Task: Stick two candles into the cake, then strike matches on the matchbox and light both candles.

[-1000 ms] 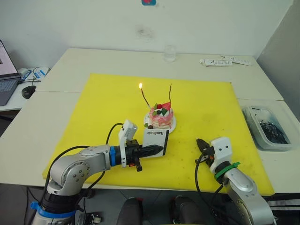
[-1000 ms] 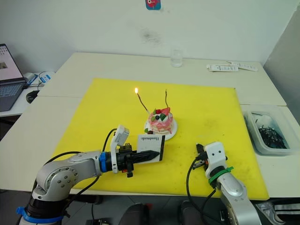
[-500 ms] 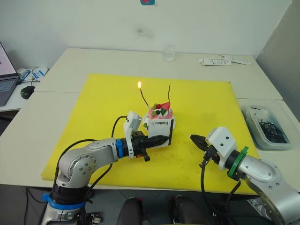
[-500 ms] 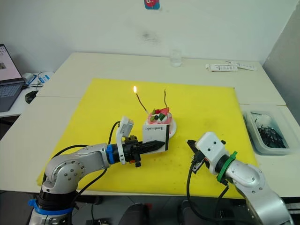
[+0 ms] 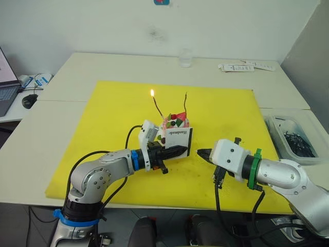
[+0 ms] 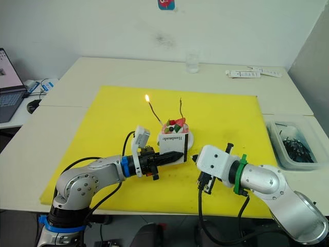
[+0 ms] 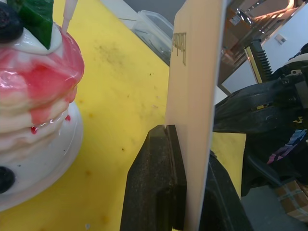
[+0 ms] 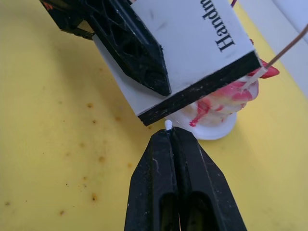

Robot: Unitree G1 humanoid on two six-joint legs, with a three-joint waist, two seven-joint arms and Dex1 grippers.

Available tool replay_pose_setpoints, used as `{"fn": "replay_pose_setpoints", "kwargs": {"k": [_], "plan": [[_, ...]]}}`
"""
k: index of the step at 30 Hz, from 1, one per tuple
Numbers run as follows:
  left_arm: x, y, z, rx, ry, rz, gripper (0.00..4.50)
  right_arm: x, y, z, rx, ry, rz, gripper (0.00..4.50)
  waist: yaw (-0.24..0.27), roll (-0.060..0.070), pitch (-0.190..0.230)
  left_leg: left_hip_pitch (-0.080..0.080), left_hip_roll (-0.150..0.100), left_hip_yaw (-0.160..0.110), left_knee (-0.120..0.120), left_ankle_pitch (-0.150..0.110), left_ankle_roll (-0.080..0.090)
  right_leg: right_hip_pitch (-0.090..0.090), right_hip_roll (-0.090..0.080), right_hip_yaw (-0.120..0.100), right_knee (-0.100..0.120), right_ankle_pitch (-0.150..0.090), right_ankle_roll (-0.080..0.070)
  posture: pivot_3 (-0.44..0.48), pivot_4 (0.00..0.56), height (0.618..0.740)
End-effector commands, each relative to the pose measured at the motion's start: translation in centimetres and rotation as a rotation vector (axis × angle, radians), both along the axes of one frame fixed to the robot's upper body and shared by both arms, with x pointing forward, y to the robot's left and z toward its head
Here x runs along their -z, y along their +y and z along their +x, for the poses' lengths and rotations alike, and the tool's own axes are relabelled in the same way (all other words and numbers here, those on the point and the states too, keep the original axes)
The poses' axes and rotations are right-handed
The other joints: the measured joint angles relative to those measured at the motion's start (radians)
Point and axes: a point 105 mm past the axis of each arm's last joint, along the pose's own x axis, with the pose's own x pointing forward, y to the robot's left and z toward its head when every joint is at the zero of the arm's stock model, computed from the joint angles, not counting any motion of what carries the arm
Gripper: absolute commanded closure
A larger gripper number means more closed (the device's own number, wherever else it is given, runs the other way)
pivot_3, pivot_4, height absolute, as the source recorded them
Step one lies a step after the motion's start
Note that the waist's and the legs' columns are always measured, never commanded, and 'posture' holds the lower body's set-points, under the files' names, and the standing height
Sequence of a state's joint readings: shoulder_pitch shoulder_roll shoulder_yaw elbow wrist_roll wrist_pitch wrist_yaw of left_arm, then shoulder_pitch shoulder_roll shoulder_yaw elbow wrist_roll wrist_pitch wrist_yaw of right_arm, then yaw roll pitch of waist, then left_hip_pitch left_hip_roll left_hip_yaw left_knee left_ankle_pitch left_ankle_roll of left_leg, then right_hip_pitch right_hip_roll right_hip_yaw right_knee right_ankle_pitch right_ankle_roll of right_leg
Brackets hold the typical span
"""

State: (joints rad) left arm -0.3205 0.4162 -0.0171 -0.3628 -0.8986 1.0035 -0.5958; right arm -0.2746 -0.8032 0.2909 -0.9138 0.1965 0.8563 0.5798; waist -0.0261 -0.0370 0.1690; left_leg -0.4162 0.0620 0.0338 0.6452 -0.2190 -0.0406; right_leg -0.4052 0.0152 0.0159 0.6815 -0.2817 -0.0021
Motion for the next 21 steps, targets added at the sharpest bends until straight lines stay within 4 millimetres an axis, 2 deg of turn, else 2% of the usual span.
{"fn": "replay_pose_setpoints", "kwargs": {"k": [1,12,18,20,21], "plan": [[-0.9,-0.5,-0.2,0.029,-0.037,-0.024,4.50,-0.4,0.6,0.4,-0.025,-0.043,-0.012,4.46,0.000,0.000,0.000,0.000,0.000,0.000,0.000,0.000,0.000,0.000,0.000,0.000,0.000,0.000,0.000,0.000,0.150,0.740],[-1.2,-1.0,-0.7,0.059,-0.032,-0.046,4.50,0.1,1.2,1.4,-0.049,-0.062,-0.032,4.46,0.000,0.000,0.000,0.000,0.000,0.000,0.000,0.000,0.000,0.000,0.000,0.000,0.000,0.000,0.000,0.000,0.150,0.740],[-1.4,-2.2,-1.0,0.091,-0.025,-0.081,4.50,0.4,1.9,1.8,-0.105,-0.072,-0.043,4.46,0.000,0.000,0.000,0.000,0.000,0.000,0.000,0.000,0.000,0.000,0.000,0.000,0.000,0.000,0.000,0.000,0.150,0.740],[-3.2,-3.0,-0.8,0.101,-0.071,-0.141,4.50,1.6,2.4,1.1,-0.181,-0.035,-0.082,4.46,0.000,0.000,0.000,0.000,0.000,0.000,0.000,0.000,0.000,0.000,0.000,0.000,0.000,0.000,0.000,0.000,0.150,0.740],[-5.1,-2.9,-0.3,0.090,-0.118,-0.173,4.50,2.4,2.3,0.4,-0.223,-0.012,-0.114,4.46,0.000,0.000,0.001,0.000,0.000,0.000,0.000,0.000,0.000,0.000,0.000,0.000,0.000,0.000,0.000,0.000,0.150,0.740]]}}
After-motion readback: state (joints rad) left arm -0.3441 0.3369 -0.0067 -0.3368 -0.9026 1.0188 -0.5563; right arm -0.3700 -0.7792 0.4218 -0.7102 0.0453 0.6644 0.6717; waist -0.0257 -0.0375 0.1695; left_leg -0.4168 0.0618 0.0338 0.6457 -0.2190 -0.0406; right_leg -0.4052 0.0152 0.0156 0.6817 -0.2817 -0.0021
